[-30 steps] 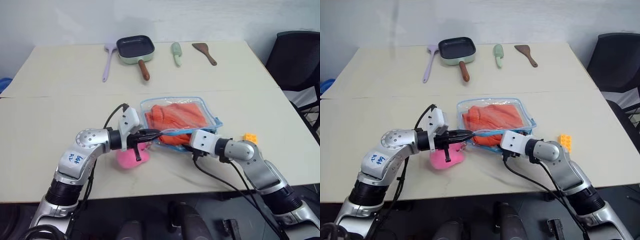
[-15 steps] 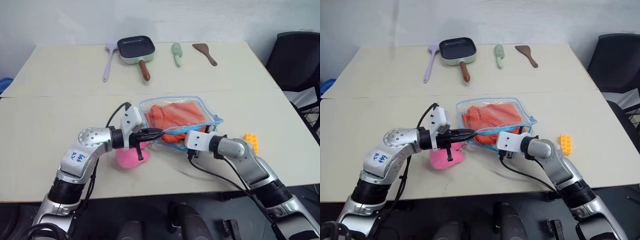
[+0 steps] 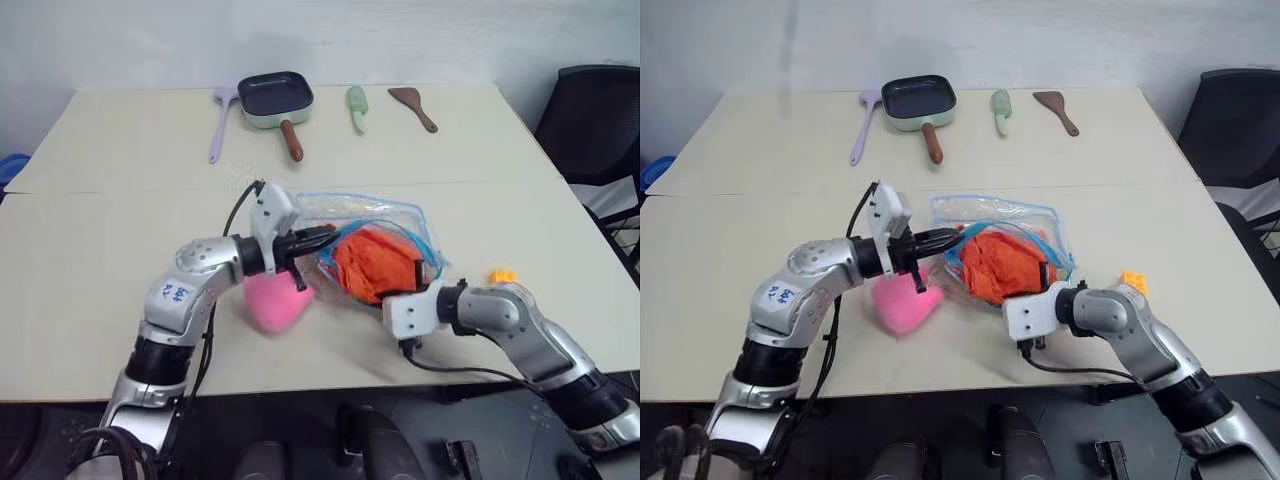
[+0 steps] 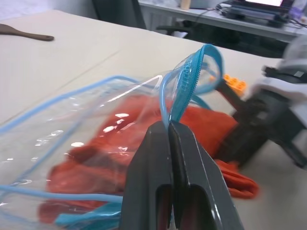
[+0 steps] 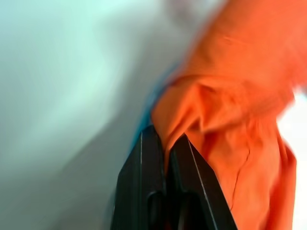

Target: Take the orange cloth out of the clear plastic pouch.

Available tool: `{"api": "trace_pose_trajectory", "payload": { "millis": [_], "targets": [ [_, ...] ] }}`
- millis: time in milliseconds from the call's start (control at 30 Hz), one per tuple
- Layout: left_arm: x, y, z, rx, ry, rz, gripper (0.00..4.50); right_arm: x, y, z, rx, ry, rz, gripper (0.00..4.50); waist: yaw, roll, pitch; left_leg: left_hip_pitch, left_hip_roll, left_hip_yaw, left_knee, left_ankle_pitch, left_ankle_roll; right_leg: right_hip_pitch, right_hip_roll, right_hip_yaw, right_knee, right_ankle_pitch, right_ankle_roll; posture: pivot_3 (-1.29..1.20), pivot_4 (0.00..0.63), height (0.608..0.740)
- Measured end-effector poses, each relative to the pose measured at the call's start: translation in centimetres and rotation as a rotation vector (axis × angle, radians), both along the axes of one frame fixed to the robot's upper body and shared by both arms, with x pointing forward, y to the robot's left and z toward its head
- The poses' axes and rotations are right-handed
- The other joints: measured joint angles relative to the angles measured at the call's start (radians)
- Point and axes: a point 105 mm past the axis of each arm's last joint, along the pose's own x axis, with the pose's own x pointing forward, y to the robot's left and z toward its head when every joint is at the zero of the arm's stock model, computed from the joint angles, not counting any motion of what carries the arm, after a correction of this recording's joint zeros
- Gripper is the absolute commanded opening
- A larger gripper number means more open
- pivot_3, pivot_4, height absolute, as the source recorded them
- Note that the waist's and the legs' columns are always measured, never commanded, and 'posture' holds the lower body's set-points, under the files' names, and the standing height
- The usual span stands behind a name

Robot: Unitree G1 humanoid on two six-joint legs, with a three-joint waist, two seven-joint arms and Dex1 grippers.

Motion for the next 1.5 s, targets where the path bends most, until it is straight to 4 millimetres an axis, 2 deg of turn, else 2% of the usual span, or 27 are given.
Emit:
{"api": "trace_pose_trajectory", "payload": {
  "millis": [100, 200, 333, 433, 667, 700, 800, 900, 967, 1067, 1133, 1233, 1400, 1500],
  "targets": [
    [0.4, 0.1, -0.7, 0.034, -0.009, 0.015, 0.0, -1.5, -0.9, -0.3, -0.082, 0.003, 0.078, 0.03, -0.001, 0.0, 0.0, 0.0, 0.0, 0.0, 0.0, 0.0, 0.0, 0.0, 0.0, 0.0, 0.0, 0.0, 0.0, 0.0, 0.15, 0.74],
    [0.4, 0.3, -1.4, 0.15, -0.088, 0.005, 0.0, -2.9, -2.4, -0.3, -0.138, 0.021, 0.129, 0.03, 0.004, 0.0, 0.0, 0.001, 0.0, 0.0, 0.0, 0.0, 0.0, 0.0, 0.0, 0.0, -0.001, 0.0, 0.0, 0.0, 0.15, 0.74],
    [1.4, 2.1, -3.5, 0.299, -0.149, 0.05, 0.0, -6.2, -4.9, 0.0, -0.178, 0.106, 0.191, 0.03, 0.016, 0.0, 0.0, 0.001, 0.0, 0.001, 0.0, 0.0, 0.0, 0.001, 0.0, 0.0, -0.001, 0.0, 0.0, 0.0, 0.15, 0.74],
    [2.3, 3.8, -3.9, 0.374, -0.196, 0.093, 0.0, -6.9, -7.4, 0.4, -0.248, 0.117, 0.171, 0.03, 0.017, 0.0, 0.0, 0.002, 0.0, 0.002, 0.0, 0.0, 0.0, 0.001, 0.001, 0.001, -0.001, 0.0, 0.0, 0.0, 0.15, 0.74],
    [3.2, 8.3, -3.4, 0.49, -0.234, 0.136, 0.0, -4.1, -13.1, 1.2, -0.277, 0.073, -0.05, 0.03, 0.015, -0.001, 0.001, 0.014, 0.002, 0.004, -0.006, 0.0, 0.0, 0.011, 0.003, 0.002, -0.004, 0.0, 0.0, 0.0, 0.15, 0.74],
    [3.2, 9.0, -3.2, 0.5, -0.232, 0.135, 0.0, -3.6, -13.6, 1.2, -0.244, 0.077, -0.1, 0.03, 0.015, -0.001, 0.001, 0.014, 0.002, 0.004, -0.007, 0.0, 0.0, 0.012, 0.003, 0.002, -0.005, 0.0, 0.0, 0.0, 0.15, 0.74],
    [2.4, 10.3, -2.2, 0.51, -0.223, 0.088, 0.0, -1.7, -13.9, 1.3, 0.004, 0.115, -0.296, 0.03, 0.012, -0.001, 0.001, 0.014, 0.004, 0.004, -0.007, 0.0, -0.001, 0.011, 0.003, 0.002, -0.004, 0.0, 0.0, 0.0, 0.15, 0.74],
    [0.8, 10.2, -1.4, 0.509, -0.225, 0.001, 0.0, -0.3, -13.8, 1.1, 0.191, 0.165, -0.429, 0.03, 0.011, 0.0, 0.001, 0.014, 0.003, 0.004, -0.007, 0.0, -0.001, 0.011, 0.002, 0.002, -0.004, 0.0, -0.001, 0.0, 0.15, 0.74],
    [-1.0, 10.1, -1.7, 0.508, -0.2, -0.088, 0.0, 1.2, -13.9, 1.3, 0.306, 0.159, -0.534, 0.03, 0.006, 0.0, 0.001, 0.014, 0.004, 0.004, -0.007, 0.0, -0.001, 0.011, 0.001, 0.002, -0.004, -0.001, -0.001, 0.0, 0.15, 0.74],
    [-3.4, 9.0, -2.6, 0.504, -0.176, -0.216, 0.0, 3.3, -15.5, 1.6, 0.43, 0.148, -0.745, 0.03, 0.001, 0.001, 0.002, 0.014, 0.003, 0.003, -0.007, 0.0, -0.001, 0.011, 0.001, 0.002, -0.004, -0.001, -0.001, 0.0, 0.15, 0.74],
    [-4.3, 8.6, -2.9, 0.512, -0.176, -0.257, 0.0, 4.1, -16.3, 1.9, 0.464, 0.131, -0.843, 0.03, 0.002, 0.001, 0.002, 0.014, 0.003, 0.003, -0.007, 0.0, -0.001, 0.011, 0.001, 0.002, -0.004, -0.001, -0.001, 0.0, 0.15, 0.74],
    [-4.9, 8.1, -3.5, 0.537, -0.19, -0.297, 0.0, 4.4, -16.9, 1.4, 0.504, 0.142, -0.937, 0.03, 0.001, 0.001, 0.002, 0.014, 0.003, 0.003, -0.007, 0.0, -0.001, 0.011, 0.001, 0.002, -0.004, -0.001, -0.001, 0.0, 0.15, 0.74],
    [-5.3, 8.1, -4.8, 0.611, -0.195, -0.335, 0.0, 3.9, -15.3, 1.5, 0.51, 0.172, -0.896, 0.03, -0.003, 0.001, 0.002, 0.014, 0.003, 0.003, -0.008, 0.0, -0.001, 0.011, 0.002, 0.002, -0.005, -0.001, -0.001, 0.0, 0.15, 0.74],
    [-4.8, 9.0, -5.2, 0.643, -0.178, -0.307, 0.63, 3.7, -14.9, 1.6, 0.51, 0.193, -0.886, 0.69, -0.006, 0.001, 0.002, 0.014, 0.003, 0.003, -0.009, 0.0, 0.0, 0.011, 0.003, 0.002, -0.005, -0.001, -0.001, 0.0, 0.15, 0.74]
  ]
}}
